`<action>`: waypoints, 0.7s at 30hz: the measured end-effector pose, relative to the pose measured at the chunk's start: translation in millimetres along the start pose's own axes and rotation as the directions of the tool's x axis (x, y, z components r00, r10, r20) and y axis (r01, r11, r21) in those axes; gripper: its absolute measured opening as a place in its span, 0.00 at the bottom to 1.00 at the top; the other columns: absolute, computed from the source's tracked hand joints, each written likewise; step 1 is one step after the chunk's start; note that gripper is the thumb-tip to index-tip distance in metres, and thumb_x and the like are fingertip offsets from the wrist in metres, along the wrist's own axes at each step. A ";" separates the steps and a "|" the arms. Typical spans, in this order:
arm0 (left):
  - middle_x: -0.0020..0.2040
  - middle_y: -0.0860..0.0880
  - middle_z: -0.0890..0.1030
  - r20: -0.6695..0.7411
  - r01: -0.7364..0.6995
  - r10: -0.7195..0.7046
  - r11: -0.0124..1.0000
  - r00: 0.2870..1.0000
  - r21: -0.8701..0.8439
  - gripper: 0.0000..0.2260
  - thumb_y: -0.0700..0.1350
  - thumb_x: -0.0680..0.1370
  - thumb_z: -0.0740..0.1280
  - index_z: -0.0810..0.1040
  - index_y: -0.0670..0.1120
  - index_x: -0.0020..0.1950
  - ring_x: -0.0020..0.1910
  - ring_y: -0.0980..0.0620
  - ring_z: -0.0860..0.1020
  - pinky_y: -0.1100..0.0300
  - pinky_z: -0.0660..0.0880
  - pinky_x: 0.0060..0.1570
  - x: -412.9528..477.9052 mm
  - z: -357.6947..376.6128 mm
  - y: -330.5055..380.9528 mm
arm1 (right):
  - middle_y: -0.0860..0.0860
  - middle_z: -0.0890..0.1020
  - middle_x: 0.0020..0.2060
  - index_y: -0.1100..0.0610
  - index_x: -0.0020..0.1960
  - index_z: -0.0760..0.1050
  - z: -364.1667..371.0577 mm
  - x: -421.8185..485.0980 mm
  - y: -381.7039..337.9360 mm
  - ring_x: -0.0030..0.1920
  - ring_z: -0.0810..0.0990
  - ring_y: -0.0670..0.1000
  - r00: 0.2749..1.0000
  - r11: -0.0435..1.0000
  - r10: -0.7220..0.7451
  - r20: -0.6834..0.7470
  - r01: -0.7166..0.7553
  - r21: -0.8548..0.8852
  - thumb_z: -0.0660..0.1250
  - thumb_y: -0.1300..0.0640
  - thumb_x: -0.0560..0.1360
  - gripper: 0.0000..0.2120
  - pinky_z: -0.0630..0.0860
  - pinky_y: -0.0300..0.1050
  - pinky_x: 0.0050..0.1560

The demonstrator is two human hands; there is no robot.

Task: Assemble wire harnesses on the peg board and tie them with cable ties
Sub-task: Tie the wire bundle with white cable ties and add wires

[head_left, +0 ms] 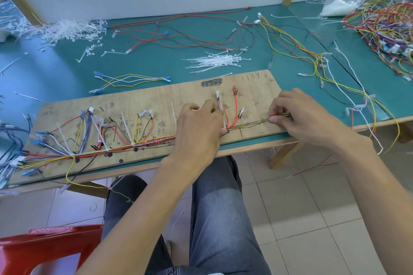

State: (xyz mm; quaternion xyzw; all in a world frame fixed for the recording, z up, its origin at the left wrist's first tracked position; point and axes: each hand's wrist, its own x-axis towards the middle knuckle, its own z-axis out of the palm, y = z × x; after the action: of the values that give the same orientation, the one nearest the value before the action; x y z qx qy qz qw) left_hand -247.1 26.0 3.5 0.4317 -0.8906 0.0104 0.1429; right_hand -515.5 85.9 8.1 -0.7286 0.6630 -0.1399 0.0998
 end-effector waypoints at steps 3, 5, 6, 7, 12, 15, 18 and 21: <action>0.52 0.49 0.80 -0.007 -0.024 0.025 0.998 1.000 0.060 0.08 0.51 0.80 0.73 0.81 0.47 0.48 0.42 0.44 0.78 0.51 0.69 0.60 -0.2 0.8 3.3 | 0.40 0.76 0.42 0.47 0.46 0.76 1.9 -0.5 0.7 0.46 0.70 0.48 0.999 0.999 -0.029 -0.027 0.029 0.025 0.73 0.59 0.79 0.09 0.65 0.44 0.46; 0.50 0.48 0.80 0.010 -0.021 0.020 0.995 1.000 0.096 0.07 0.48 0.78 0.75 0.81 0.46 0.47 0.40 0.44 0.78 0.51 0.70 0.59 -1.0 1.0 5.8 | 0.40 0.75 0.42 0.49 0.47 0.75 4.2 -2.0 0.7 0.45 0.70 0.49 0.998 0.998 -0.045 -0.052 0.047 0.051 0.71 0.60 0.80 0.08 0.65 0.44 0.46; 0.49 0.48 0.80 0.013 -0.013 0.012 0.994 1.000 0.110 0.06 0.46 0.77 0.76 0.81 0.46 0.47 0.39 0.44 0.78 0.52 0.70 0.58 -1.3 0.8 7.1 | 0.41 0.75 0.43 0.50 0.48 0.76 5.0 -3.2 1.0 0.46 0.70 0.50 0.997 0.996 -0.053 -0.048 0.056 0.064 0.71 0.60 0.81 0.07 0.66 0.45 0.47; 0.49 0.48 0.80 0.017 -0.006 0.004 0.993 1.000 0.118 0.06 0.45 0.76 0.76 0.81 0.46 0.47 0.38 0.44 0.78 0.52 0.70 0.58 -1.8 0.6 7.8 | 0.42 0.76 0.44 0.51 0.49 0.76 4.6 -4.4 1.5 0.47 0.71 0.50 0.998 0.995 -0.059 -0.031 0.062 0.074 0.71 0.58 0.81 0.05 0.68 0.45 0.48; 0.52 0.49 0.79 0.048 0.005 -0.012 0.991 0.999 0.136 0.06 0.39 0.75 0.73 0.79 0.46 0.49 0.40 0.45 0.77 0.53 0.68 0.61 -1.5 4.1 8.4 | 0.43 0.76 0.45 0.52 0.48 0.78 -2.3 -0.1 3.2 0.49 0.72 0.51 0.997 0.996 -0.060 0.058 0.056 0.074 0.72 0.56 0.80 0.04 0.68 0.43 0.49; 0.51 0.49 0.79 0.034 0.008 -0.012 0.992 0.999 0.125 0.06 0.41 0.75 0.73 0.78 0.46 0.50 0.39 0.45 0.78 0.51 0.68 0.62 -1.2 4.5 7.2 | 0.47 0.76 0.46 0.56 0.50 0.78 -0.6 6.8 3.0 0.52 0.71 0.54 0.993 0.999 -0.040 0.107 0.037 0.032 0.66 0.61 0.83 0.04 0.68 0.47 0.53; 0.52 0.48 0.79 -0.003 -0.006 0.007 0.995 1.000 0.098 0.05 0.44 0.78 0.72 0.78 0.45 0.50 0.39 0.45 0.78 0.51 0.69 0.61 -2.8 5.6 4.5 | 0.48 0.74 0.48 0.55 0.52 0.77 1.3 2.1 3.2 0.50 0.71 0.52 0.997 0.999 -0.043 0.061 0.043 0.004 0.63 0.61 0.85 0.06 0.70 0.49 0.50; 0.53 0.47 0.79 -0.015 -0.015 0.017 0.996 1.000 0.091 0.04 0.45 0.80 0.70 0.78 0.45 0.51 0.41 0.45 0.79 0.50 0.68 0.62 -4.0 6.2 3.9 | 0.48 0.71 0.48 0.56 0.53 0.75 3.1 -5.0 0.1 0.45 0.71 0.47 0.998 0.997 -0.063 -0.008 0.063 -0.039 0.61 0.68 0.83 0.09 0.70 0.48 0.44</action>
State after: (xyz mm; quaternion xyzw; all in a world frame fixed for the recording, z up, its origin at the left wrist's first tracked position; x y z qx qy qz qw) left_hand -249.3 30.6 -3.1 0.4305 -0.8914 0.0555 0.1302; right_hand -515.0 90.8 4.9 -0.7503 0.6428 -0.1334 0.0783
